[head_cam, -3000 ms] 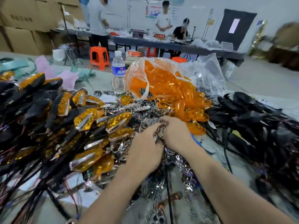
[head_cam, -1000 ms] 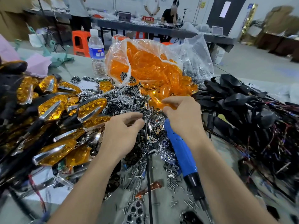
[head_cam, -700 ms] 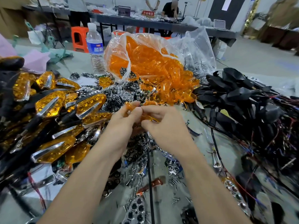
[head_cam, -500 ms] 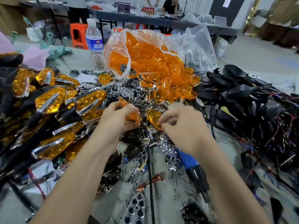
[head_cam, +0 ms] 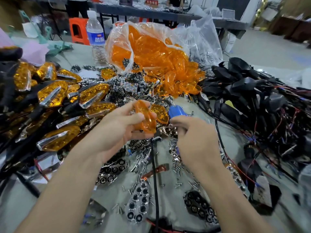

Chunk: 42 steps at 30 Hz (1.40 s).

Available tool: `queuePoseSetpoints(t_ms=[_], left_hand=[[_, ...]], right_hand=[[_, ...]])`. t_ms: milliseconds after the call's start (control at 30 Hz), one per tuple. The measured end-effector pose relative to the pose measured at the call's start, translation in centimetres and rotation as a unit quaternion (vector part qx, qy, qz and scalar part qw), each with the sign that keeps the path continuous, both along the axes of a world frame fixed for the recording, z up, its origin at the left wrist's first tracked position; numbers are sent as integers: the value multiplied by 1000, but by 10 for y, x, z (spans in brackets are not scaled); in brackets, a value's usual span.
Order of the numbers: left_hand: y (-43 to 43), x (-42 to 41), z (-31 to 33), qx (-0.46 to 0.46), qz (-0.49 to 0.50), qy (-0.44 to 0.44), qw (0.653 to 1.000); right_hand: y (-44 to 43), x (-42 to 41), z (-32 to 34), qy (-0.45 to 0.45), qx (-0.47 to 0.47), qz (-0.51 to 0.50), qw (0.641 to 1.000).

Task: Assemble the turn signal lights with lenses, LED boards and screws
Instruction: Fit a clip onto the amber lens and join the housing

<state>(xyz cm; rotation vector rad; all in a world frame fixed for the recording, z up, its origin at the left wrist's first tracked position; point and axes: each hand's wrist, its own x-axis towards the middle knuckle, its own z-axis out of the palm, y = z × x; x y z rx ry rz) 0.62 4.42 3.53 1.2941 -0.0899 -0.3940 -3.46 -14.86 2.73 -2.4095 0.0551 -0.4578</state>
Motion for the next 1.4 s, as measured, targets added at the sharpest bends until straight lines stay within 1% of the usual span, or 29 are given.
queuePoseSetpoints(t_ms=[67,100,133,200,300,433,500,567,633,700,733,800,833,867,900,933,967,1000,1067,1133,1200,1233,1300,1333,1400], left_hand=[[-4,0,-6,-13,-6,20,1000],[-5,0,-8,-16,-4,29,999],[-7,1,-10,-12,-2,35,999],[-8,1,-14,-1,2,40,999],[-8,2,-14,20,19,33,999],[-4,5,-12,75,72,29,994],[-5,4,-13,133,107,5,985],[-7,3,-15,204,142,-35,968],[-8,2,-17,235,161,-48,957],[-9,1,-16,239,150,-37,959],[-9,1,-15,229,135,-31,963],[-10,0,-13,193,111,-21,975],[-10,-1,-11,177,99,-17,979],[-10,-2,-11,164,86,-17,983],[-10,-3,-11,159,78,-14,984],[-10,-3,-12,159,73,-14,985],[-9,-4,-11,161,72,-13,984],[-8,-3,-11,162,70,-15,984],[-7,-4,-11,170,66,-15,983],[-8,-3,-14,172,64,-14,983],[-8,-2,-18,159,78,-9,984],[-9,-1,-19,156,92,-8,983],[-10,1,-23,158,119,-11,980],[-10,2,-25,168,133,-16,977],[-12,1,-25,189,146,-34,971]], right_hand=[[-2,5,1,-101,122,-18,987],[-2,8,1,-130,173,-22,976],[-3,12,1,-147,206,-23,967],[-2,16,-2,-154,227,-6,962],[0,16,-13,-118,192,26,974],[-6,13,-22,-93,119,8,989],[-8,11,-20,-82,96,10,992],[-10,8,-18,-66,74,25,995],[-13,7,-17,-18,55,52,997],[-13,7,-16,16,-7,62,998],[-12,6,-15,10,-33,62,997],[-8,2,-9,-16,-42,72,996],[-7,0,-5,-5,-40,93,995],[-5,-3,-2,33,-44,129,990],[-2,-7,1,91,-61,169,980],[1,-10,2,145,-94,202,964],[4,-14,3,178,-135,223,949],[8,-17,3,186,-173,229,940],[15,-19,1,174,-204,216,939],[19,-19,-1,164,-203,209,942],[18,-17,-2,155,-203,219,942],[16,-16,-1,140,-220,217,941],[6,-14,1,102,-232,168,953],[0,-13,1,84,-206,127,967],[-6,-12,1,50,-104,46,992]])
